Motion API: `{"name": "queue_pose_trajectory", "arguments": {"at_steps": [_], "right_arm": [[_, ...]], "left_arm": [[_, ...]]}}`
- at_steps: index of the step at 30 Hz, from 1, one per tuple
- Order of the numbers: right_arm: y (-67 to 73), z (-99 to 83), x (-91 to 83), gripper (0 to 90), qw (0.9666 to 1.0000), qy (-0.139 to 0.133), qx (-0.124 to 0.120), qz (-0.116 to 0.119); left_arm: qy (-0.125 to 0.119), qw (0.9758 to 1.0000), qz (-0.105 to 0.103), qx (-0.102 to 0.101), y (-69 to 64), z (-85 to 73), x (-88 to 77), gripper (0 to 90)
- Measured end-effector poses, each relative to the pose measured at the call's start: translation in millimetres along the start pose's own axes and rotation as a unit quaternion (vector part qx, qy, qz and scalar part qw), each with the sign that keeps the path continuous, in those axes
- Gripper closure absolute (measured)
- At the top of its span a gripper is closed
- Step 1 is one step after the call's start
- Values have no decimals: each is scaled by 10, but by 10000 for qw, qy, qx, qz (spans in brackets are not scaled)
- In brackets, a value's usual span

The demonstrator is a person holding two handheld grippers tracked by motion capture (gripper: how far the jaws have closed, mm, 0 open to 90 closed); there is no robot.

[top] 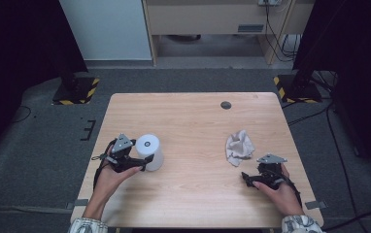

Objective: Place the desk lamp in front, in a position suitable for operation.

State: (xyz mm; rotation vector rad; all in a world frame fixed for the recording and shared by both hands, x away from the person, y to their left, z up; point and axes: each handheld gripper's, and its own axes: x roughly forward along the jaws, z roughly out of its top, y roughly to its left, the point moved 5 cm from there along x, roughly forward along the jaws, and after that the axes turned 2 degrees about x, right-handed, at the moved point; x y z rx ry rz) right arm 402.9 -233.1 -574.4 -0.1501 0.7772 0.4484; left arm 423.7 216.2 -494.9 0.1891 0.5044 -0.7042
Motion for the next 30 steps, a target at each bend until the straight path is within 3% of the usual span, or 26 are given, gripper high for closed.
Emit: {"name": "queue_pose_trajectory", "arguments": {"at_steps": [3, 6, 14, 18, 21, 30], "right_arm": [[0, 1, 0, 27, 10000, 1, -5, 3], [1, 1, 0, 28, 10000, 5, -12, 8], [2, 3, 3, 27, 10000, 6, -12, 1], [8, 7, 8, 23, 10000, 19, -20, 39], [7, 10, 12, 23, 10000, 16, -49, 31], [11, 11, 12, 23, 10000, 16, -48, 33]], "left_arm": [[56, 10000, -49, -6, 7, -17, 63, 13], [86, 9999, -33, 115, -4, -17, 109, 19], [-63, 9998, -193, 33, -16, 20, 211, 43], [-64, 9999, -126, 47, 5, 35, 193, 73], [-75, 9999, -146, -21, 12, 46, 173, 76], [-152, 9997, -179, 49, -43, 123, 87, 78]]}}
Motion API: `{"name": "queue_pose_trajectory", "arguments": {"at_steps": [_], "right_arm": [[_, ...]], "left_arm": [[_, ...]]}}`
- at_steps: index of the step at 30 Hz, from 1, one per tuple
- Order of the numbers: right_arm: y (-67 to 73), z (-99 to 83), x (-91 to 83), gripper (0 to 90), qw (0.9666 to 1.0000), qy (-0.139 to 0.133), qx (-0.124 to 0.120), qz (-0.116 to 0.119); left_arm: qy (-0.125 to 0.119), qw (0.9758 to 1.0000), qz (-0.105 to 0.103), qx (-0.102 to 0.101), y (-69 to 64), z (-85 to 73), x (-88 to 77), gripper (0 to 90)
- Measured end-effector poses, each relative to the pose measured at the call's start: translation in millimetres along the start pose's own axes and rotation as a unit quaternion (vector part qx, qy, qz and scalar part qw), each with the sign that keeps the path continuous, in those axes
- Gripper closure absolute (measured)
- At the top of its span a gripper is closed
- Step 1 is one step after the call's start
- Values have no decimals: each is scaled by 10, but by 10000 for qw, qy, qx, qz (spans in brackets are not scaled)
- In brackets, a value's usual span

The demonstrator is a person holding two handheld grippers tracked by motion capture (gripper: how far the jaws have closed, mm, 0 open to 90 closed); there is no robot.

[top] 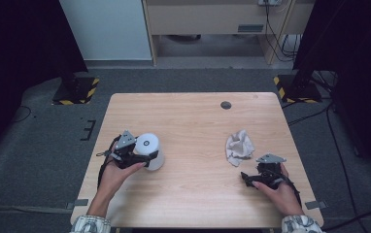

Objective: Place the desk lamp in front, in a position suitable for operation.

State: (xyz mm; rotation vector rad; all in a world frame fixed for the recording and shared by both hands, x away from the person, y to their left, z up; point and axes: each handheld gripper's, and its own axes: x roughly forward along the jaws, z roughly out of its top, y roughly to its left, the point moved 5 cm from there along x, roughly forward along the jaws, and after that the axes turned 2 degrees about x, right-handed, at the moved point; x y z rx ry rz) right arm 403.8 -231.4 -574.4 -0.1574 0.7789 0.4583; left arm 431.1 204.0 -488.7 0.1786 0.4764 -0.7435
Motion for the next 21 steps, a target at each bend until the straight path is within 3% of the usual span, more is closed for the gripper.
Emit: {"name": "queue_pose_trajectory", "arguments": {"at_steps": [13, 21], "right_arm": [[0, 1, 0, 23, 10000, -1, -3, 2], [2, 1, 1, 23, 10000, -3, 10, 1]], "left_arm": [[-42, 9998, -140, 146, -180, 124, -25, 78], [1, 9989, -359, 315, -421, 218, 66, 78]]}}
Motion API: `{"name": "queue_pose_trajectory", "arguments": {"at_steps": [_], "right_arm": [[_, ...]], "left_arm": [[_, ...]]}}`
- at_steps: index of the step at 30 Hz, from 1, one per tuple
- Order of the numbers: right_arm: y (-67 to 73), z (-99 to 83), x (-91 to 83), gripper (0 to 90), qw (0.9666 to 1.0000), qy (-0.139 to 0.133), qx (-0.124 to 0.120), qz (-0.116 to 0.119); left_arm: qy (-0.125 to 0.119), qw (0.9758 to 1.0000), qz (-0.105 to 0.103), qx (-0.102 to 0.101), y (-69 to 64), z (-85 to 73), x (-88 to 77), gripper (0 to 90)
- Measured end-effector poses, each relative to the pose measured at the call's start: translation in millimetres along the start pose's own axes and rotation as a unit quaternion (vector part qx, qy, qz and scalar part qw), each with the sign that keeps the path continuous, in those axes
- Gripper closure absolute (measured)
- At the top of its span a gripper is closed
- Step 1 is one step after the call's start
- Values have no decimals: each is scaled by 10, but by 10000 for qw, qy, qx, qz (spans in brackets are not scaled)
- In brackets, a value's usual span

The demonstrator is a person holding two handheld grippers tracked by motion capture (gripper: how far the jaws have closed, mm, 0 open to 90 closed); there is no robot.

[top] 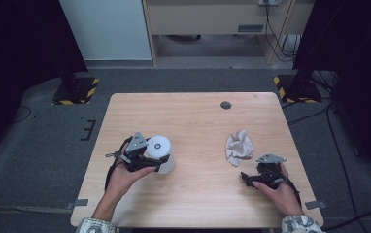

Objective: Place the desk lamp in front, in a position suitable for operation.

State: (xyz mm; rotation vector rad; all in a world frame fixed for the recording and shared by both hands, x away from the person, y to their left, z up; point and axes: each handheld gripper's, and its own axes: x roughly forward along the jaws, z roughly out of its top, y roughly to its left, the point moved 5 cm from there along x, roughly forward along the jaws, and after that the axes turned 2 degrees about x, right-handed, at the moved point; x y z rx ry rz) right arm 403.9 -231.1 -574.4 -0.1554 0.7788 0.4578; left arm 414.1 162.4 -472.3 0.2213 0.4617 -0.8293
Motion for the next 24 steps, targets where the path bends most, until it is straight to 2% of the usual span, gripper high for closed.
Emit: {"name": "queue_pose_trajectory", "arguments": {"at_steps": [5, 8, 13, 18, 24], "right_arm": [[0, 0, 0, 23, 10000, 1, -3, 2], [0, 1, 0, 23, 10000, -1, -5, 4], [1, 1, 1, 23, 10000, -1, -5, 8], [2, 4, 6, 22, 10000, -10, -10, 6], [2, 9, 10, 22, 10000, -2, -37, 27]], "left_arm": [[16, 9999, -100, 98, -113, 65, 49, 78], [3, 9998, -85, 159, -173, 113, 76, 78], [-40, 9996, -208, 166, -255, 175, 114, 78], [-35, 9994, -248, 235, -346, 204, 142, 78], [39, 9985, -413, 348, -505, 233, 250, 78]]}}
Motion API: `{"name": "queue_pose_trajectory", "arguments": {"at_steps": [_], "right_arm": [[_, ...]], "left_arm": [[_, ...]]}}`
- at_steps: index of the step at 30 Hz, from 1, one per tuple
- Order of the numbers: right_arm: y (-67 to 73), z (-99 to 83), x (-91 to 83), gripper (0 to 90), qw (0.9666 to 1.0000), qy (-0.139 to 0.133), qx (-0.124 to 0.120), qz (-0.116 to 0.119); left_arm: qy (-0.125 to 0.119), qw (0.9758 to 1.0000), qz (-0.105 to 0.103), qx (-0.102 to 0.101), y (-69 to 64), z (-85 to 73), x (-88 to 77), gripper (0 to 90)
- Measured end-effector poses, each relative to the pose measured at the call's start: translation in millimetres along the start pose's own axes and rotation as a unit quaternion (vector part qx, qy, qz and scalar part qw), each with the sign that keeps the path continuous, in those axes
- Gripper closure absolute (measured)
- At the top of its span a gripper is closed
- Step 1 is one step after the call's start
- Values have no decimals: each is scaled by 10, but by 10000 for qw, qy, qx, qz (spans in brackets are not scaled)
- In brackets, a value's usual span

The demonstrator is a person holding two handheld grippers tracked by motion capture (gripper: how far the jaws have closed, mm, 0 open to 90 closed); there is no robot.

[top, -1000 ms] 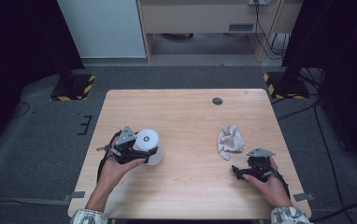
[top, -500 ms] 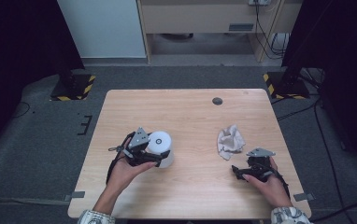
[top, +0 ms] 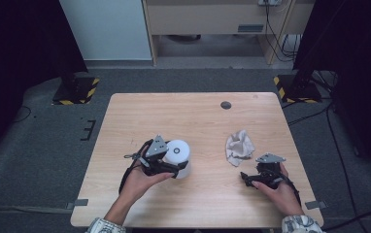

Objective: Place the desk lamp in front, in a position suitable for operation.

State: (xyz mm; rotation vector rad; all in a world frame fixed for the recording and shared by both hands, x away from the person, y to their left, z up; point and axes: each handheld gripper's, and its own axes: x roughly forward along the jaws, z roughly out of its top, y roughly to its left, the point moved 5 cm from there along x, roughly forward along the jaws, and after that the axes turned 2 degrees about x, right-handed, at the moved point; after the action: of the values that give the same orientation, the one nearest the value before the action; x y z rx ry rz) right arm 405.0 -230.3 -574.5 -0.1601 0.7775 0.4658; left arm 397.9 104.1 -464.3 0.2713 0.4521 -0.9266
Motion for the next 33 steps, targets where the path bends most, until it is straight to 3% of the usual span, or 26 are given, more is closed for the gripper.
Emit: {"name": "queue_pose_trajectory", "arguments": {"at_steps": [8, 21, 33], "right_arm": [[3, -1, 0, 22, 10000, -5, 12, -10], [8, -5, -5, 22, 10000, 17, 13, 13], [9, -3, -2, 22, 10000, 5, 9, 8]], "left_arm": [[50, 9997, -184, 129, -199, 23, 150, 78], [181, 9986, -428, 240, -388, -38, 287, 78], [292, 9989, -340, 157, -351, -129, 356, 78]]}}
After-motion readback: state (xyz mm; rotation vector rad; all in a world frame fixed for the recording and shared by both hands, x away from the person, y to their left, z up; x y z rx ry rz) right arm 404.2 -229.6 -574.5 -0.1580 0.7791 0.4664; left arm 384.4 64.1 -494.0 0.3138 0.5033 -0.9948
